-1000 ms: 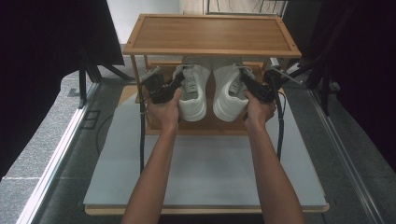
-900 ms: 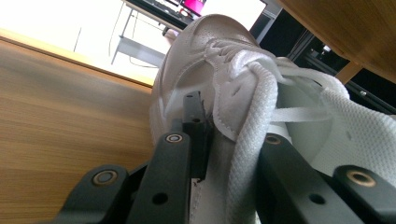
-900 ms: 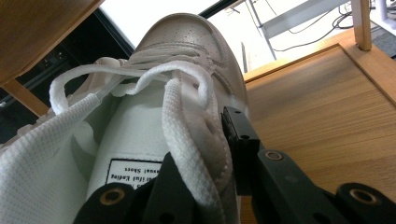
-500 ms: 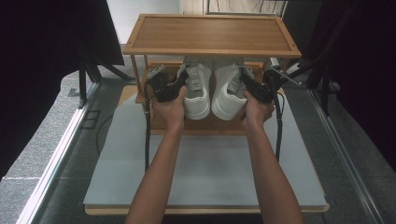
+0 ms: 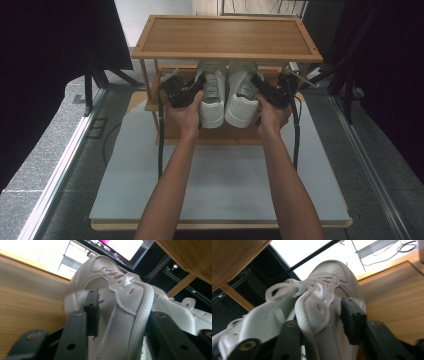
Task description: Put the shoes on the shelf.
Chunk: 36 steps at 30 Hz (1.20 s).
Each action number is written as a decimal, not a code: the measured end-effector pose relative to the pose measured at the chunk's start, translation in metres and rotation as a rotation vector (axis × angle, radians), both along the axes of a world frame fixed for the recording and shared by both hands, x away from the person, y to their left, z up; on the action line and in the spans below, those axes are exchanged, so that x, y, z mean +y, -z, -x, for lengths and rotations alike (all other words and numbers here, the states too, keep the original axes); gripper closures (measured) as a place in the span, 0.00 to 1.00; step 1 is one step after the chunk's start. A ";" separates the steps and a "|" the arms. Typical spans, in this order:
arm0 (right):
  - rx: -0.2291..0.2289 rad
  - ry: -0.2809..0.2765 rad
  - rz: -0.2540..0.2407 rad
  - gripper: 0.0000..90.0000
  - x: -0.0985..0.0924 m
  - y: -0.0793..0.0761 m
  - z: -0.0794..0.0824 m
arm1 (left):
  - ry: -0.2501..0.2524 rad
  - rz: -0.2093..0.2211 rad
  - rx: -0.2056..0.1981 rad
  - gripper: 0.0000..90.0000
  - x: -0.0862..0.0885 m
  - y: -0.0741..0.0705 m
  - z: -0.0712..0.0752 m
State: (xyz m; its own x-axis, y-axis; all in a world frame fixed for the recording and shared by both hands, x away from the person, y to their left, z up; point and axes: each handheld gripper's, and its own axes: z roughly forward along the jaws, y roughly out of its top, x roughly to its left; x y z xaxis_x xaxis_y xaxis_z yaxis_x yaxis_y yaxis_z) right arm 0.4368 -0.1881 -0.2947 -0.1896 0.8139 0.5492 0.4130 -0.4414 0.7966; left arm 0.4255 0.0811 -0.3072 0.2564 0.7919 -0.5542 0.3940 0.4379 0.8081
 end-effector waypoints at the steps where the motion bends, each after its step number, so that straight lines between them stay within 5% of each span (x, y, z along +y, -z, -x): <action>1: 0.000 -0.006 -0.006 0.66 0.000 0.000 -0.001 | 0.000 0.000 0.000 0.67 0.000 0.000 0.000; 3: 0.003 -0.010 -0.015 0.66 0.000 0.000 -0.002 | 0.013 0.004 0.001 0.62 0.001 0.000 -0.002; 5: 0.017 -0.015 -0.045 0.62 -0.001 0.000 -0.003 | 0.046 0.052 -0.013 0.55 0.002 0.000 -0.005; 15: -0.014 -0.091 -0.110 0.50 -0.008 -0.001 -0.004 | 0.056 0.094 0.001 0.49 0.003 -0.001 -0.011; 16: -0.024 -0.097 -0.069 0.49 -0.005 -0.002 -0.003 | 0.058 0.087 -0.003 0.46 0.003 -0.002 -0.011; 35: -0.061 -0.130 -0.060 0.48 -0.013 -0.006 0.006 | 0.086 0.046 0.035 0.32 0.004 -0.010 -0.018; 36: -0.063 -0.131 -0.055 0.48 -0.013 -0.005 0.006 | 0.056 0.061 0.037 0.31 -0.002 -0.010 -0.020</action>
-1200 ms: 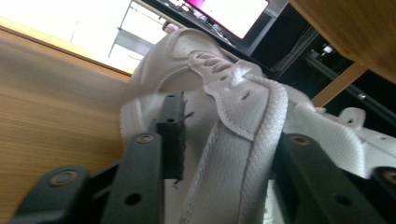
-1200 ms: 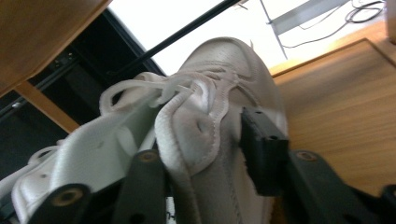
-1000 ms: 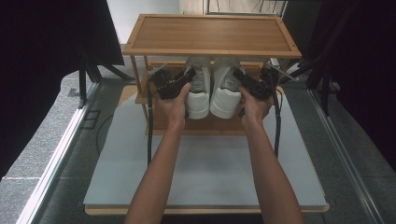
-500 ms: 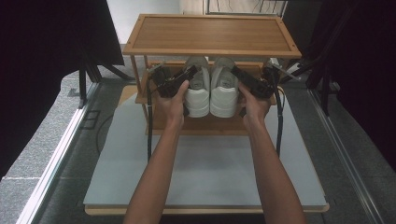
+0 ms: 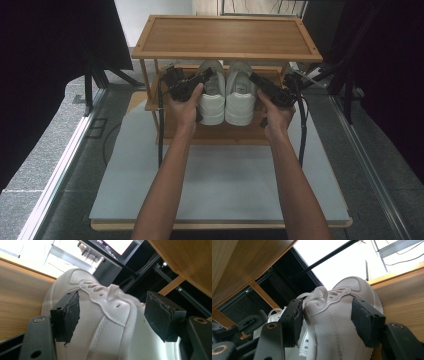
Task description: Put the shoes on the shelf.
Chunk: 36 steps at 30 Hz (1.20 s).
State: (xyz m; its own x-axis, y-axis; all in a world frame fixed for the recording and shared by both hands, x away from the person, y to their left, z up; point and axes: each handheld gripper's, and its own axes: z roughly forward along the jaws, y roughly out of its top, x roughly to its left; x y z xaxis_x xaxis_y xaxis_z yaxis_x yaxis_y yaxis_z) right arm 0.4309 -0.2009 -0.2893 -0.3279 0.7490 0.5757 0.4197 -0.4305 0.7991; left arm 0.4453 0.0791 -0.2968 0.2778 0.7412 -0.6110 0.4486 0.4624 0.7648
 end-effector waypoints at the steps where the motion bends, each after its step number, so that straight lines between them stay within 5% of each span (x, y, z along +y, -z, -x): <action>1: 0.000 0.000 0.000 0.48 0.000 0.000 0.000 | 0.000 0.000 0.000 0.31 0.000 0.000 0.000; 2: -0.001 -0.001 -0.002 0.48 0.000 0.000 0.000 | -0.016 0.013 -0.001 0.31 -0.003 0.001 -0.001; 4: -0.005 -0.004 0.016 0.49 0.000 0.000 0.002 | -0.008 -0.039 -0.021 0.34 0.004 0.002 0.005; 6: -0.013 -0.002 0.028 0.49 0.001 0.000 0.003 | -0.015 -0.047 -0.035 0.36 0.004 0.002 0.007; 10: -0.010 -0.008 0.031 0.49 -0.001 0.001 0.004 | -0.013 0.024 -0.071 0.34 0.010 -0.001 0.010; 22: -0.020 -0.006 0.046 0.50 -0.002 0.000 0.006 | -0.009 0.053 -0.125 0.33 0.026 -0.008 0.028; 36: -0.078 0.024 0.150 0.50 -0.015 -0.005 0.026 | 0.049 -0.011 -0.174 0.37 0.044 -0.006 0.053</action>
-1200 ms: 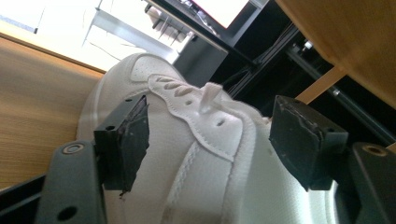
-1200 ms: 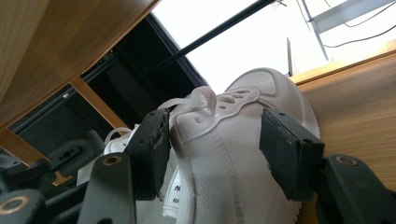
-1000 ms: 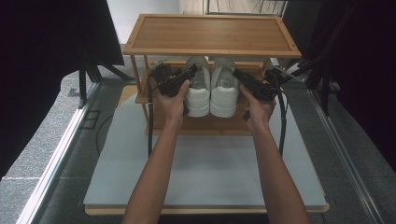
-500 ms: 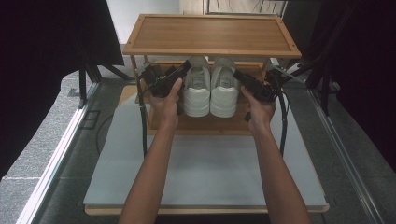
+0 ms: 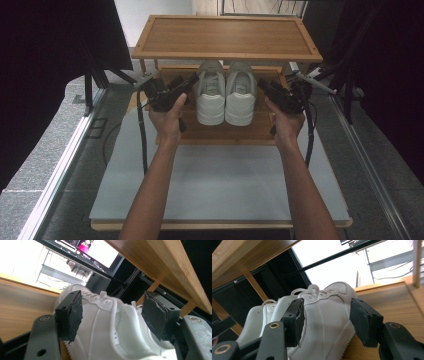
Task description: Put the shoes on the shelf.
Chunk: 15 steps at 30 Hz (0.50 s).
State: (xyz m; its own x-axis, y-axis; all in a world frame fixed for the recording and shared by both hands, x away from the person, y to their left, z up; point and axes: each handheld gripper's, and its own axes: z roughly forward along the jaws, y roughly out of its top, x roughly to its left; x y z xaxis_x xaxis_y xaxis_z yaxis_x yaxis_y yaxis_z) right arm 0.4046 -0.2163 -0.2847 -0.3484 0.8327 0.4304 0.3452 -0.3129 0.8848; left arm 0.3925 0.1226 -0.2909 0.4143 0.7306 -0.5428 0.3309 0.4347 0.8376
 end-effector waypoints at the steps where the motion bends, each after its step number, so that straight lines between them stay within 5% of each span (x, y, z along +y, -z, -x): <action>1: 0.000 0.000 0.000 0.50 0.000 0.000 0.000 | 0.004 -0.011 -0.002 0.37 0.002 0.001 0.002; 15: -0.071 -0.034 0.105 0.51 -0.002 0.002 0.023 | 0.085 -0.051 -0.016 0.38 0.007 0.008 0.021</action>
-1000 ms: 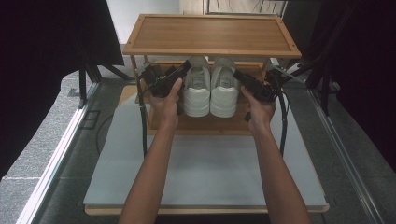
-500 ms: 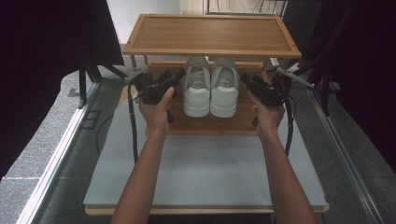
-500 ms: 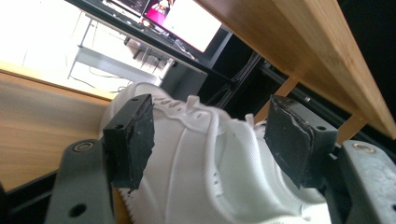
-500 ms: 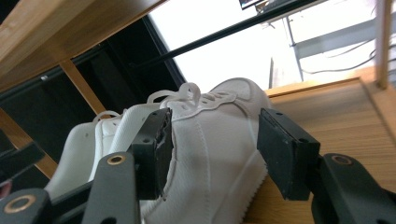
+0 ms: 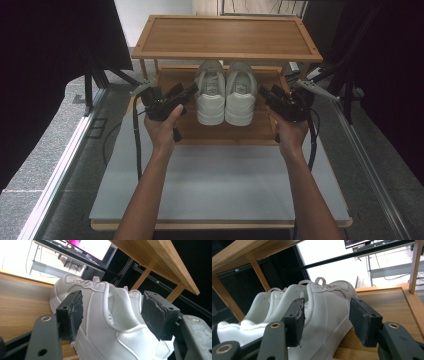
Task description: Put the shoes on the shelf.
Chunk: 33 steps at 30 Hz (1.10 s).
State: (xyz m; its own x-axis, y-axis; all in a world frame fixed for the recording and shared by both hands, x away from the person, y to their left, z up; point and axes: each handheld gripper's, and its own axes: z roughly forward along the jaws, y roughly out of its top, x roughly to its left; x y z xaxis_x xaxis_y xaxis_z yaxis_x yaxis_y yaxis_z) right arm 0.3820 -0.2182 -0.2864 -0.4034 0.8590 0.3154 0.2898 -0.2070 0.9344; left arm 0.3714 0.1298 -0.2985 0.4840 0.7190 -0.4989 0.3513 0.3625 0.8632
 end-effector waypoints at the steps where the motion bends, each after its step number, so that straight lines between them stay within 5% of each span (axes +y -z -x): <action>1: -0.006 -0.003 0.011 0.51 0.001 0.000 0.001 | 0.004 -0.002 -0.002 0.38 0.000 0.000 0.001; 14: -0.034 -0.054 0.111 0.59 0.004 0.004 0.020 | 0.045 -0.125 -0.035 0.48 0.005 0.010 0.018; 16: -0.032 -0.070 0.136 0.68 0.005 0.008 0.026 | 0.016 -0.157 -0.059 0.62 0.009 0.014 0.026; 21: -0.024 -0.117 0.175 0.82 0.006 0.016 0.033 | 0.052 -0.205 -0.064 0.82 0.010 0.022 0.035; 27: -0.011 -0.193 0.196 0.97 0.012 0.025 0.036 | 0.126 -0.219 -0.043 0.94 0.003 0.030 0.036; 33: -0.014 -0.224 0.179 1.00 0.017 0.029 0.037 | 0.169 -0.215 -0.038 0.98 -0.005 0.034 0.035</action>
